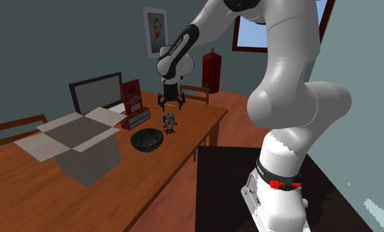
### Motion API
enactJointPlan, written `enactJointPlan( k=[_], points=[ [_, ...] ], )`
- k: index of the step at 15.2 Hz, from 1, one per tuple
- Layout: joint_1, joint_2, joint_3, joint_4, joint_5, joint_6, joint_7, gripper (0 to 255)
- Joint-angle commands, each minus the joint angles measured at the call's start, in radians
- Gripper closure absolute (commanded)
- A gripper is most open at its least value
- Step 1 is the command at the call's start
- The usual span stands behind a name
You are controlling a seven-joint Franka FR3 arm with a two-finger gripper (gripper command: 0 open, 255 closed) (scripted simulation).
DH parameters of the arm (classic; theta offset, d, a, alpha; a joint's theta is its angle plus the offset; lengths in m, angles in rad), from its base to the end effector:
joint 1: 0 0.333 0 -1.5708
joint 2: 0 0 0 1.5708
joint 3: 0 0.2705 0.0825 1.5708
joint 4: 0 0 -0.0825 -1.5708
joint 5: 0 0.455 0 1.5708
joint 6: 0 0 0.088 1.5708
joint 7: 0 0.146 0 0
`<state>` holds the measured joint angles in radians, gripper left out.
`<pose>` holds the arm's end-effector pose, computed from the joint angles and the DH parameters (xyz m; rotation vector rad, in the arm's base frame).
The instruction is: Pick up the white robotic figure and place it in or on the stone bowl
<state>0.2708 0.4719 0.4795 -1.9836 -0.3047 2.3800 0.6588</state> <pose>0.4631 0.4394 0.1176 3.1124 0.4237 -0.0091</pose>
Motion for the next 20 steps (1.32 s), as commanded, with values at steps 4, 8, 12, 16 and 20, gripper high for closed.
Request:
enactJointPlan(
  k=[4, 8, 12, 16, 20],
  points=[
    [0.035, 0.077, -0.028, 0.033, -0.042, 0.038, 0.032, 0],
    [0.048, 0.114, -0.046, 0.037, -0.064, 0.069, 0.046, 0],
    [0.048, 0.114, -0.046, 0.037, -0.064, 0.069, 0.046, 0],
    [0.048, 0.114, -0.046, 0.037, -0.064, 0.069, 0.046, 255],
    [0.048, 0.114, -0.046, 0.037, -0.064, 0.069, 0.046, 255]
  ],
)
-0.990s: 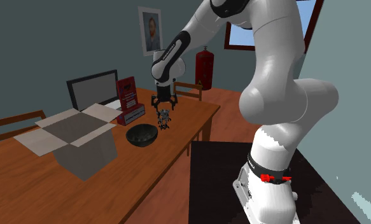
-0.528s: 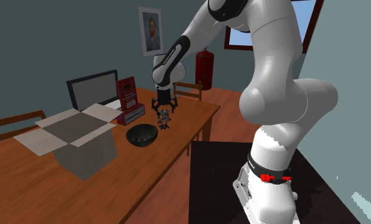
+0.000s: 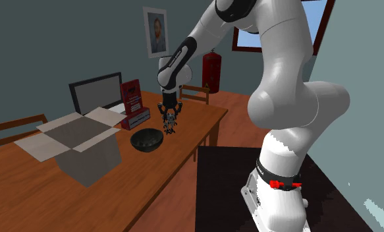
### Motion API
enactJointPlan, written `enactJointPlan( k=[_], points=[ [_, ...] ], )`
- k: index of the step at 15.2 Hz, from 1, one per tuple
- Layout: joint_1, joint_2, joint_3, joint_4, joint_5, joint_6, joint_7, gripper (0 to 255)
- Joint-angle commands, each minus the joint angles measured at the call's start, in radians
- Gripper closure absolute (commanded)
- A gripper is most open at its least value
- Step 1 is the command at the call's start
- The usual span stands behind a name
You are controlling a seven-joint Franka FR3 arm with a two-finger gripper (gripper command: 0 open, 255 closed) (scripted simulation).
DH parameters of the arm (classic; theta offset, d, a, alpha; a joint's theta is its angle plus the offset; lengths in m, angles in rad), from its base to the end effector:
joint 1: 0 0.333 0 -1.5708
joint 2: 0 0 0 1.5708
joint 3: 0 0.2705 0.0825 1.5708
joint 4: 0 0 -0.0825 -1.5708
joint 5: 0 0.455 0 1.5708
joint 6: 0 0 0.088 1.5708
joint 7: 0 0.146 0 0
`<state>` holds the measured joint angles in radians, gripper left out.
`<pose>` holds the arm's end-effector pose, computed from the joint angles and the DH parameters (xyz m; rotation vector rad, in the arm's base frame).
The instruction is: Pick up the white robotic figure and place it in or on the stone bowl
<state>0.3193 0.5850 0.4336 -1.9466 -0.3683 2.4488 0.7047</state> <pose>0.4573 0.4451 0.0683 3.1116 0.4271 -0.0084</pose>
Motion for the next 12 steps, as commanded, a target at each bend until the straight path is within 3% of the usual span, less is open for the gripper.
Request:
enactJointPlan(
  k=[1, 12],
  points=[
    [0.0, 0.001, 0.0, 0.0, 0.0, 0.0, 0.0, 255],
    [-0.025, -0.07, 0.034, -0.005, 0.042, -0.062, -0.027, 255]
  ],
)
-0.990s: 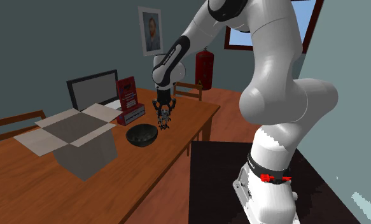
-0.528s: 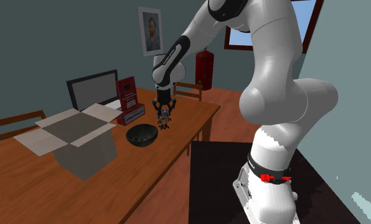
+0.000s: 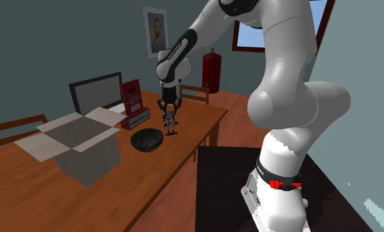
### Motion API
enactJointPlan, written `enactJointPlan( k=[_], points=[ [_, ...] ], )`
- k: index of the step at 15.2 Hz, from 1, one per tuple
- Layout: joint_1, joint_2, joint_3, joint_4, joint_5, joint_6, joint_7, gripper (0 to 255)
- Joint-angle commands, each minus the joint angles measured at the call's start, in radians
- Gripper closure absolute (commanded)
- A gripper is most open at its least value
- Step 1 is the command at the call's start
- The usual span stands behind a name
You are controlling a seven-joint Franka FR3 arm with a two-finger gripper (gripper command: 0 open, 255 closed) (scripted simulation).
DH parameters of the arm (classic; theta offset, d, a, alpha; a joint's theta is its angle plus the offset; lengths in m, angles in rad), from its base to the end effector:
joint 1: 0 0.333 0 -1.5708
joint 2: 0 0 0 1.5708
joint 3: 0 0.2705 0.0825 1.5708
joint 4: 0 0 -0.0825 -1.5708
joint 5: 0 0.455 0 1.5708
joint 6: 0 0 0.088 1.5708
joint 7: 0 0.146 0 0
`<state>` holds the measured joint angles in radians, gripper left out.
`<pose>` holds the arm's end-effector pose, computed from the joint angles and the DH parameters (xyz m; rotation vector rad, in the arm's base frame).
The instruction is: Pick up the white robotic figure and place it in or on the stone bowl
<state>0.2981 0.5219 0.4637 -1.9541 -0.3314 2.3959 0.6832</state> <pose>0.4607 0.4483 0.1012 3.1115 0.4270 -0.0090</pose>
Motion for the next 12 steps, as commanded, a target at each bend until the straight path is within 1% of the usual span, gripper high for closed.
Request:
enactJointPlan(
  k=[1, 12],
  points=[
    [-0.007, -0.017, 0.008, 0.003, 0.012, -0.018, -0.009, 255],
    [-0.039, -0.117, 0.051, 0.02, 0.079, -0.126, -0.052, 255]
  ],
)
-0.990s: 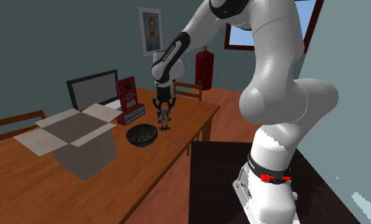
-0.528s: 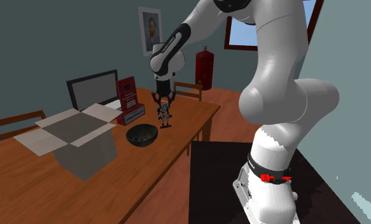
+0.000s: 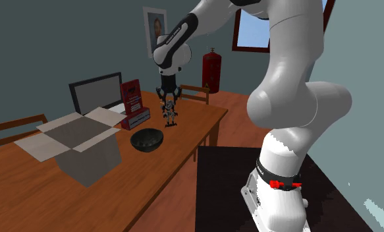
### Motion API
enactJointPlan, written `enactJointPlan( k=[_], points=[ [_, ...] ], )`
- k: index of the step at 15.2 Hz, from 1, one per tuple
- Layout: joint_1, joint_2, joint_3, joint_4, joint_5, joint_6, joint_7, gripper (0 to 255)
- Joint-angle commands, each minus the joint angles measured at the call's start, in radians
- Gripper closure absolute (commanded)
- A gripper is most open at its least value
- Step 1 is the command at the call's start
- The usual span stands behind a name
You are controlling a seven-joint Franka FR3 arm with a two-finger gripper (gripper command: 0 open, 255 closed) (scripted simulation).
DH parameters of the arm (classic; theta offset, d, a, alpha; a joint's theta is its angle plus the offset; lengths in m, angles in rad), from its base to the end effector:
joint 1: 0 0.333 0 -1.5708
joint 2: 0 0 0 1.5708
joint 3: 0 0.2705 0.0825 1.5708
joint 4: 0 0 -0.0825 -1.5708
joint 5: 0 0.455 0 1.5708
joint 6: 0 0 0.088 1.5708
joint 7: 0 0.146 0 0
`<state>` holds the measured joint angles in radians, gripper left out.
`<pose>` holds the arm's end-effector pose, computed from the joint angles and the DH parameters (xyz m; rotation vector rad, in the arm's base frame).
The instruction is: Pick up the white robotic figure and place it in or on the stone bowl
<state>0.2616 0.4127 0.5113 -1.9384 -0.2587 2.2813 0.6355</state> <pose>0.4709 0.4528 0.1674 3.1116 0.4270 -0.0086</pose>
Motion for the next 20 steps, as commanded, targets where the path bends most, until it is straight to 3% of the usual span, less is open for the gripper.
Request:
enactJointPlan(
  k=[1, 10, 20],
  points=[
    [-0.005, -0.016, 0.006, 0.007, 0.012, -0.022, -0.008, 255],
    [-0.022, -0.081, 0.029, 0.041, 0.058, -0.112, -0.037, 255],
    [0.092, -0.176, 0.118, 0.018, 0.102, -0.178, 0.142, 255]
  ],
)
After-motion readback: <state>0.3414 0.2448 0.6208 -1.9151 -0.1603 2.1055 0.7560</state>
